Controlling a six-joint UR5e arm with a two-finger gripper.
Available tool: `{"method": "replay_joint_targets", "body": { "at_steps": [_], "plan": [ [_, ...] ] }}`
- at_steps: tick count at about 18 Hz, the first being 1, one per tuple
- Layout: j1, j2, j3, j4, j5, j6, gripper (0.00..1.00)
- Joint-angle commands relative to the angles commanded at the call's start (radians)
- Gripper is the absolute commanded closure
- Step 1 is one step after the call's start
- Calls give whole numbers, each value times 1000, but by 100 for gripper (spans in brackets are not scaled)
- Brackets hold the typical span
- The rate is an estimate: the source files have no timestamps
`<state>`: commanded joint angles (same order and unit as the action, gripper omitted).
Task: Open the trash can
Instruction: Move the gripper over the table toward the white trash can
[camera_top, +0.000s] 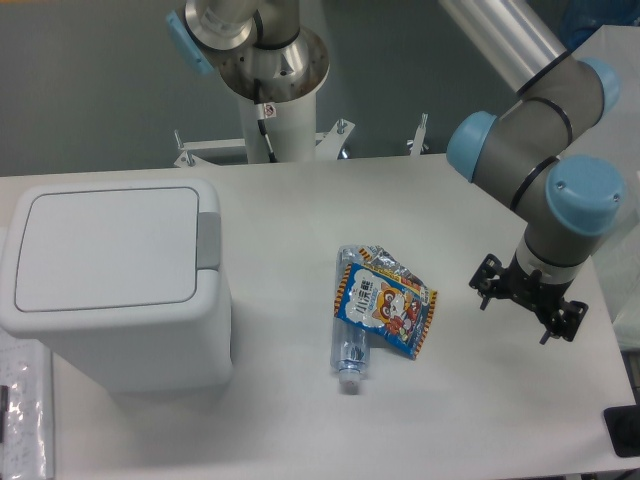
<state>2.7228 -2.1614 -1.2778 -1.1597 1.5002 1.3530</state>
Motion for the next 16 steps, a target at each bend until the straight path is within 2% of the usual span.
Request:
{"method": "replay_joint_targets", "body": {
  "at_steps": [4,7,10,12,16],
  "plan": [
    [-3,3,-8,-9,-9,-2,0],
    [-2,21,-44,-2,-66,-14,0],
    [-3,83,-80,0,-84,-168,0],
    [-15,91,-89,2,-100,-234,0],
    [-20,129,-118,2,-247,-386,0]
  ]
}}
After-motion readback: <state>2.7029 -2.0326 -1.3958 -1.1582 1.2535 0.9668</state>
